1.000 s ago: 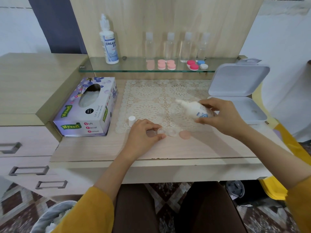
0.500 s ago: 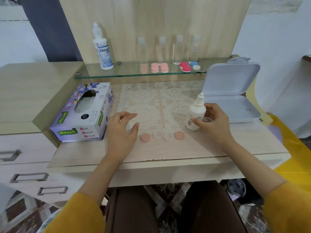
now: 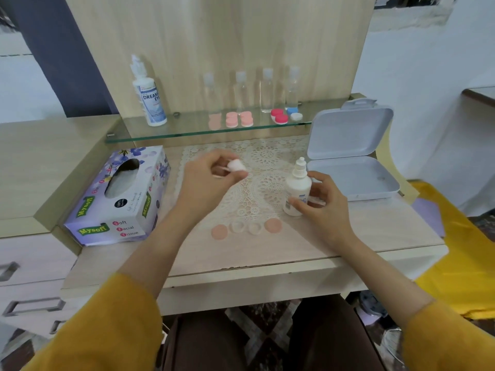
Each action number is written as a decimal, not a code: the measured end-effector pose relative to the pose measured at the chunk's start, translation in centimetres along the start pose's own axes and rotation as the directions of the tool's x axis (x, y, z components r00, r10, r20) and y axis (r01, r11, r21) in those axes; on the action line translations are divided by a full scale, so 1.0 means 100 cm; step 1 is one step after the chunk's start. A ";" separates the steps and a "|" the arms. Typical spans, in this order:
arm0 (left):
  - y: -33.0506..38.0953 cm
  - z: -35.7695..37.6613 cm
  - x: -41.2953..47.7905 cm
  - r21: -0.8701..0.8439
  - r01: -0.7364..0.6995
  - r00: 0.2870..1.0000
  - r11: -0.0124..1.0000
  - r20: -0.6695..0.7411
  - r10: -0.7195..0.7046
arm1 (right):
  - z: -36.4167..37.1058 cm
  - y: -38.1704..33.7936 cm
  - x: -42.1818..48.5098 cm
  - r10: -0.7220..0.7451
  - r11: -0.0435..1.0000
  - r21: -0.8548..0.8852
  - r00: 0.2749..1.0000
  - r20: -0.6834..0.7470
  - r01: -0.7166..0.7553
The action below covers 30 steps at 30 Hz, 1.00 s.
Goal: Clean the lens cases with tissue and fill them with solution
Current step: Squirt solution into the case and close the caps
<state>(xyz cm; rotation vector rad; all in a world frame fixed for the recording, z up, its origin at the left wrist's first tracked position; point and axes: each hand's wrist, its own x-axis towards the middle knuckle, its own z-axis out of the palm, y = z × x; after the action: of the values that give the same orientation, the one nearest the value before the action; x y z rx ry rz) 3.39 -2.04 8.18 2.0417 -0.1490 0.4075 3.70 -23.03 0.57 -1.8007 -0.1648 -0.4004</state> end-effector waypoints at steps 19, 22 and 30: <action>0.052 0.060 0.036 0.024 -0.204 0.925 0.979 0.331 0.185 | 0.000 -0.001 0.000 0.010 0.999 0.051 1.000 0.008 -0.010; 0.050 0.061 0.039 0.120 -0.224 0.899 0.967 0.409 0.158 | 0.000 0.000 -0.001 0.003 0.999 0.044 1.000 0.014 -0.003; 0.058 0.060 0.043 0.191 -0.216 0.860 0.958 0.502 0.094 | 0.000 0.003 0.001 0.010 0.998 0.058 1.000 0.021 -0.011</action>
<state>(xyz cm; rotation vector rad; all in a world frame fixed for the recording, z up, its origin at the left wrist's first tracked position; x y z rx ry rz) 7.21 -9.80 11.86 2.3500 -0.6062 -0.0092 3.84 -23.13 0.36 -1.7485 -0.1797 -0.3664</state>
